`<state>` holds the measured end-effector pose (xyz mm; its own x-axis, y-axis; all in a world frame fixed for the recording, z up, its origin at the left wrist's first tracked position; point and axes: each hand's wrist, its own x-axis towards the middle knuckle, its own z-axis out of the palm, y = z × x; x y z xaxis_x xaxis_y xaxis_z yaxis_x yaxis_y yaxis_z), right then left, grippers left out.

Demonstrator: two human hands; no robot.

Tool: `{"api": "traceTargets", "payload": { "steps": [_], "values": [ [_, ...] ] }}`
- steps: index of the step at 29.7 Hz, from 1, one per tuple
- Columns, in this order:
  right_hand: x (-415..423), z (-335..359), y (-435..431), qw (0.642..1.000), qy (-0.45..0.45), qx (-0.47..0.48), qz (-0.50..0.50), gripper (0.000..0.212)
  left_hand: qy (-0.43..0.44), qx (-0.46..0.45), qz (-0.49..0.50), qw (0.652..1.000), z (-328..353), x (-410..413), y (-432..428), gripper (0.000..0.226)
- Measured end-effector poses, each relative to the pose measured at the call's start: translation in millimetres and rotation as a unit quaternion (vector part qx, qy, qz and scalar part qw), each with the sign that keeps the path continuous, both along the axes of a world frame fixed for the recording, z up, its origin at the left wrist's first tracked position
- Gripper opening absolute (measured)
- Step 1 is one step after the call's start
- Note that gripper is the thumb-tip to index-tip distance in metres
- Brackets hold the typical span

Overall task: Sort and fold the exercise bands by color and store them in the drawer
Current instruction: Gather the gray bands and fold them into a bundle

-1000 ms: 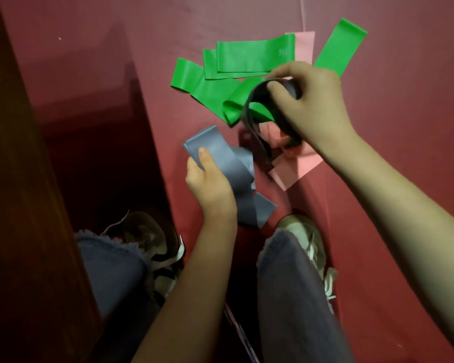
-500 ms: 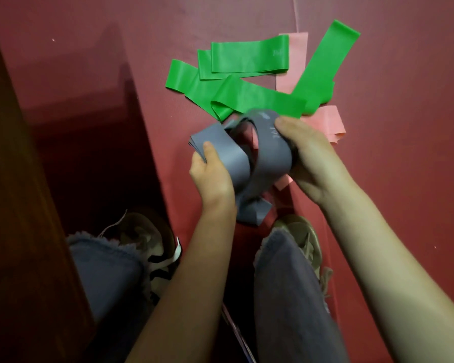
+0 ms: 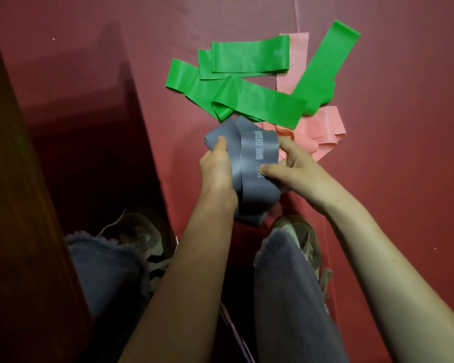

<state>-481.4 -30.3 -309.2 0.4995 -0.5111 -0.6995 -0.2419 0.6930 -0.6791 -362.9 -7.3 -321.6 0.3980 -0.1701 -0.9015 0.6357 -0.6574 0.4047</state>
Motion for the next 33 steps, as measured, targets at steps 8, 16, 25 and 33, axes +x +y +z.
{"api": "traceTargets", "payload": {
  "steps": [8,16,25,33],
  "values": [
    [-7,-13,5,0.999,0.023,0.042,-0.01,0.003,-0.093,-0.076,-0.085,0.989,9,-8,7,0.021],
    [-3,-41,-22,0.964,0.013,0.205,-0.168,0.027,-0.077,-0.147,-0.212,0.963,22,-18,2,0.025],
    [7,-33,-54,0.926,-0.027,0.223,-0.303,0.024,-0.057,-0.175,-0.215,0.959,24,-14,-1,0.021],
    [3,1,-39,0.957,-0.024,-0.004,-0.29,0.012,-0.102,-0.074,-0.114,0.985,12,-6,-8,0.035]
  ]
}}
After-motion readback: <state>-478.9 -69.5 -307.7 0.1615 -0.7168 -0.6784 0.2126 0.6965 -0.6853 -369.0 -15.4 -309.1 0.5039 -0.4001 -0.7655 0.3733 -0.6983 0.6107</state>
